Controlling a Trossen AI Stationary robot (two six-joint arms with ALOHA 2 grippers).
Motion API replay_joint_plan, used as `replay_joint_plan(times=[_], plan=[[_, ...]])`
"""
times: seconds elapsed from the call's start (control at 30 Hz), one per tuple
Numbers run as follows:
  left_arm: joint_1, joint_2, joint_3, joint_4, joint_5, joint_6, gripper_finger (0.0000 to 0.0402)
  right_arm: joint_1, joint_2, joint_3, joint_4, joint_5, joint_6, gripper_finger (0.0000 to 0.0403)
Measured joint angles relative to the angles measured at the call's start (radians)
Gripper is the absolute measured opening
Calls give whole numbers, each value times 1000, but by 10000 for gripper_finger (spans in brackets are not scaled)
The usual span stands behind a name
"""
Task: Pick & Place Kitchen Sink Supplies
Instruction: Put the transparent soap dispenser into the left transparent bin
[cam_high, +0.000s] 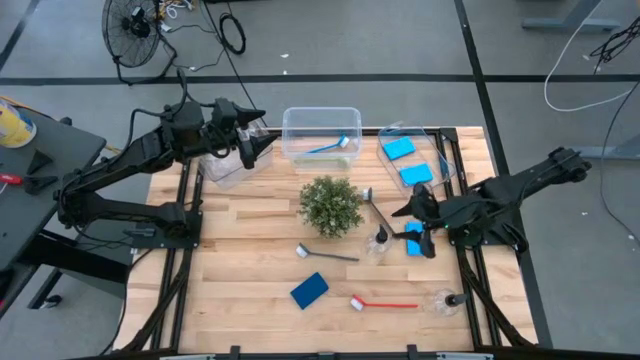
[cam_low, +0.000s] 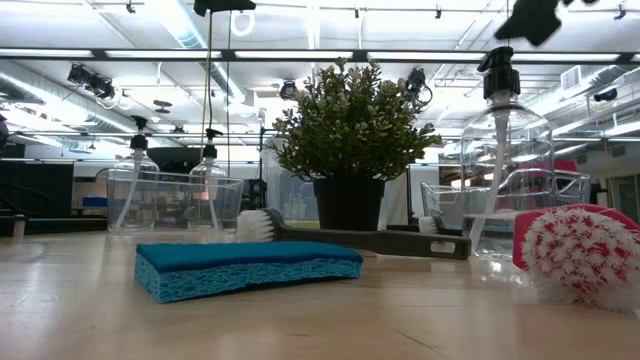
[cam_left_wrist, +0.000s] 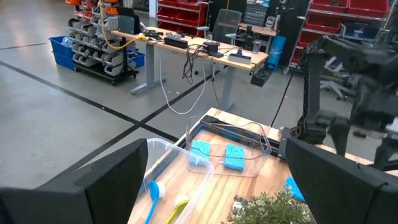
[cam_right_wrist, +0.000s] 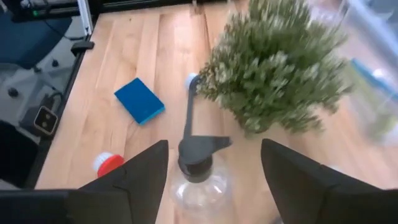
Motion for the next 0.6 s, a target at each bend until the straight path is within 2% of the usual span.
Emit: replay_joint_plan(times=[0.17,0.33,0.6], plan=[[0,0,0,0,0,0,385,0,21,149,-136,27,-22,249],[0,0,0,0,0,19,385,0,56,237,-157,35,-87,247],[0,0,0,0,0,24,385,1,127,309,-197,-39,-454,246]])
